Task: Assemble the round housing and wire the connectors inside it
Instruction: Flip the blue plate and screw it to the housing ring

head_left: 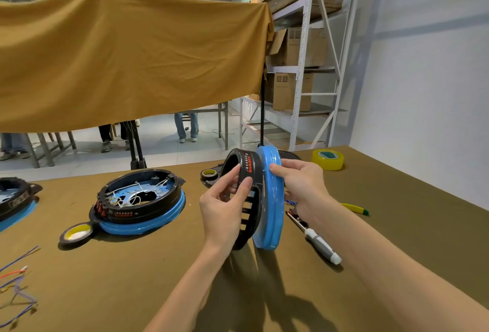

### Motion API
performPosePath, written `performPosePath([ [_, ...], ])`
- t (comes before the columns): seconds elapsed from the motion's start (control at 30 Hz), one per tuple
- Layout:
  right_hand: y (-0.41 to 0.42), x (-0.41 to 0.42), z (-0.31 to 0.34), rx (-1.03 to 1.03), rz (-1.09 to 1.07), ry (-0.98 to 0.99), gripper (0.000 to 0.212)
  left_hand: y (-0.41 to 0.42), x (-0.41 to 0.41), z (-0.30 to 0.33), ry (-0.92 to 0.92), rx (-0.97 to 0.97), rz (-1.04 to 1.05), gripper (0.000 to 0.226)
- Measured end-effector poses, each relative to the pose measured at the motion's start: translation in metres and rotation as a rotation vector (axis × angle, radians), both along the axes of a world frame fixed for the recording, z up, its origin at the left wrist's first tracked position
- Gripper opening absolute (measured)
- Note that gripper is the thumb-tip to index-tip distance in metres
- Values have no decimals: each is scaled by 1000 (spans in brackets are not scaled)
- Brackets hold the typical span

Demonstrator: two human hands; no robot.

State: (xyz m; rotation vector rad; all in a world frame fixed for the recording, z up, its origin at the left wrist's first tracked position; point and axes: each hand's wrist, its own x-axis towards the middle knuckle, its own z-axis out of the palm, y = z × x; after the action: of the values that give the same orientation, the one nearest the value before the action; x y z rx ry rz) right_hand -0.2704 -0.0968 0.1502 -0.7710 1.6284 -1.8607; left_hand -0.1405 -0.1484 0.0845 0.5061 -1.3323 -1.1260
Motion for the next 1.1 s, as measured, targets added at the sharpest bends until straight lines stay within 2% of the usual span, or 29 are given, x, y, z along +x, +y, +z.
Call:
performPosePath([
  [0.2, 6, -4, 8, -14, 23, -92, 15, -4, 4, 13, -20, -13, -34, 37],
  [0.33, 3, -8, 17, 23, 50, -240, 22, -9, 6, 30, -83, -97, -7, 38],
  [0.5, 1, -9, -3, 52, 233, -548, 14, -15, 8, 34, -239, -177, -4, 38],
  [0.67, -2, -6, -53, 3, 213, -750, 22, -23, 9, 12, -499, -217, 51, 41],
  [0.73, -2, -6, -72, -8, 202, -791, 27, -23, 7, 0, -546, -233, 29, 40],
  [0.83, 1, -12, -91, 79, 163, -797, 34, -22, 1, -17, -689, -289, -3, 42],
  [1.1, 10, -27, -108, 252, 75, -810, 55, -17, -16, -33, -967, -445, 2, 43],
])
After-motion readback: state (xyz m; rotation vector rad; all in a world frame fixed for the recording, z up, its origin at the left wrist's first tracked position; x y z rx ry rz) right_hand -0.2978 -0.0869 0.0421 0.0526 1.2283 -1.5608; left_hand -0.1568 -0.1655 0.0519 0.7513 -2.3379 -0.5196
